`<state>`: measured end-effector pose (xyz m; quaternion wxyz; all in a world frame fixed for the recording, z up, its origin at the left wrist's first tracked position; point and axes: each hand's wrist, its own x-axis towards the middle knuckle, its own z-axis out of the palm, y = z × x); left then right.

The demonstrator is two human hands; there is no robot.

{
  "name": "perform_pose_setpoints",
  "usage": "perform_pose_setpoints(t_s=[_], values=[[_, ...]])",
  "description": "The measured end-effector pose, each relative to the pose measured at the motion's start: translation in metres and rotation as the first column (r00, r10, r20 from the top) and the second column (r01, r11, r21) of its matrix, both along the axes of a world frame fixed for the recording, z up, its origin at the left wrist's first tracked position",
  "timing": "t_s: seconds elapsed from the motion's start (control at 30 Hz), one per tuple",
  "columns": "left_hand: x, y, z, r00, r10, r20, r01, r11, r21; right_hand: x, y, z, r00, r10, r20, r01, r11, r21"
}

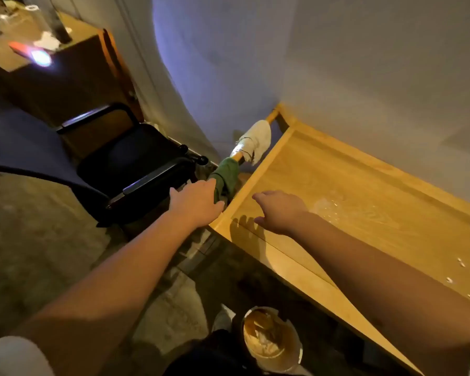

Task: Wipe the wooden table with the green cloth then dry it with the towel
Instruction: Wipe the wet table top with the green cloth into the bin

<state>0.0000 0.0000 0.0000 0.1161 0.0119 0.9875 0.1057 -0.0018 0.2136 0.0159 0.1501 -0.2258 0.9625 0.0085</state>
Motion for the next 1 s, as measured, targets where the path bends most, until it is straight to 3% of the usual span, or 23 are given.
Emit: perform_pose_setpoints(t_s=[0.23, 0.4, 0.47, 0.57, 0.73, 1.0], values=[[-0.070, -0.020, -0.058, 0.987, 0.004, 0.162, -0.031, 0.986, 0.164, -0.092, -0.068, -0.033, 0.997, 0.063, 0.034, -0.063, 0.998, -0.007], [-0.101, -0.014, -0.098, 0.964, 0.218, 0.149, -0.253, 0.924, 0.286, -0.144, -0.092, -0.070, 0.992, 0.123, -0.027, -0.125, 0.990, -0.062], [-0.110, -0.013, -0.114, 0.948, 0.280, 0.149, -0.314, 0.890, 0.329, -0.159, -0.096, -0.085, 0.988, 0.148, -0.035, -0.148, 0.989, 0.010], [-0.117, -0.010, -0.132, 0.939, 0.248, 0.238, -0.326, 0.862, 0.388, -0.177, -0.099, -0.101, 0.950, 0.307, -0.053, -0.292, 0.937, 0.194], [-0.123, -0.007, -0.138, 0.951, 0.264, 0.160, -0.301, 0.910, 0.287, -0.197, -0.110, -0.103, 0.902, 0.429, 0.039, -0.424, 0.867, 0.262], [-0.114, -0.005, -0.124, 0.986, 0.155, 0.062, -0.166, 0.952, 0.257, -0.190, -0.088, -0.091, 0.888, 0.450, -0.099, -0.427, 0.885, 0.187]])
